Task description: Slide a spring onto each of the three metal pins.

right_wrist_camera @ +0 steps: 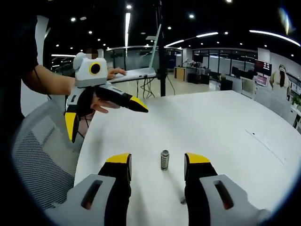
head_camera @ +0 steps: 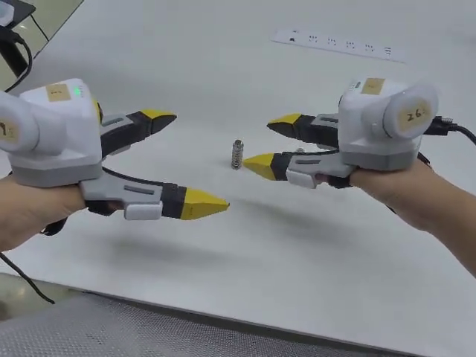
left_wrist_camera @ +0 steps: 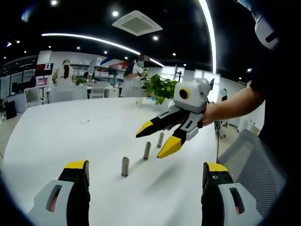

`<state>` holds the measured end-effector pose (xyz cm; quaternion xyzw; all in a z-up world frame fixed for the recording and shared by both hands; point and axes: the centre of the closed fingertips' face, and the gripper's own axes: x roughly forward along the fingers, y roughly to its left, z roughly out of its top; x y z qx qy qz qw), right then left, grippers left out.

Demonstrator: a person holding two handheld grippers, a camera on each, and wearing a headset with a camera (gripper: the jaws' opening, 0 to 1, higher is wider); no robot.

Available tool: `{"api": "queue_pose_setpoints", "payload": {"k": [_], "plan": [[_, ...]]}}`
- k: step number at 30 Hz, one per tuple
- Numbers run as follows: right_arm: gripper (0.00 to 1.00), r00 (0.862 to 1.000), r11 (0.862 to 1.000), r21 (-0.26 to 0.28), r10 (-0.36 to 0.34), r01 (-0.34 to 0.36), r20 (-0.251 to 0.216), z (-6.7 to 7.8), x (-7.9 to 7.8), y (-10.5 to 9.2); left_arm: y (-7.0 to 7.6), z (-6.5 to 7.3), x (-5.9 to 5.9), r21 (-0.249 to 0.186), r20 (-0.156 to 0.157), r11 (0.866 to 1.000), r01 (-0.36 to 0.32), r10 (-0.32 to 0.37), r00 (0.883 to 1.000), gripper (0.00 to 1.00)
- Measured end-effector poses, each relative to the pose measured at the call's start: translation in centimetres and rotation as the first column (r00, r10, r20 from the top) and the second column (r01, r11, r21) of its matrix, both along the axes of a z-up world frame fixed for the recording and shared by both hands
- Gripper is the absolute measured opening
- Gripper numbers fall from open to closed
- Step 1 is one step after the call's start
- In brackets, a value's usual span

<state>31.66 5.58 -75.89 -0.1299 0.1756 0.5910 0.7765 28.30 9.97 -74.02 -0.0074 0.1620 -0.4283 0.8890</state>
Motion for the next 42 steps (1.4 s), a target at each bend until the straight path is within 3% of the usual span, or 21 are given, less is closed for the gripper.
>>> {"api": "queue_pose_setpoints", "payload": {"k": [7,17,33,42], "plan": [[0.56,1.000,1.000,0.020,0.000,0.000,-0.003,0.3,-1.0,-1.5,-0.7,0.3,0.3,-0.002,0.006,1.000,0.012,-0.012,1.000,0.98],[0.73,0.996,0.994,0.067,-0.087,0.088,-0.022,0.9,-0.9,-5.0,-1.6,0.3,0.1,-0.005,0.007,1.000,0.022,-0.022,1.000,0.98],[0.99,0.978,0.969,0.136,-0.203,0.208,-0.051,1.8,-1.6,-9.3,-2.5,0.4,-0.1,0.024,0.019,0.999,0.044,-0.044,0.999,0.98],[0.99,0.965,0.957,0.126,-0.253,0.260,-0.067,1.3,-1.9,-12.2,-2.0,0.6,-0.4,0.027,0.022,0.999,0.030,-0.030,0.999,0.98]]}}
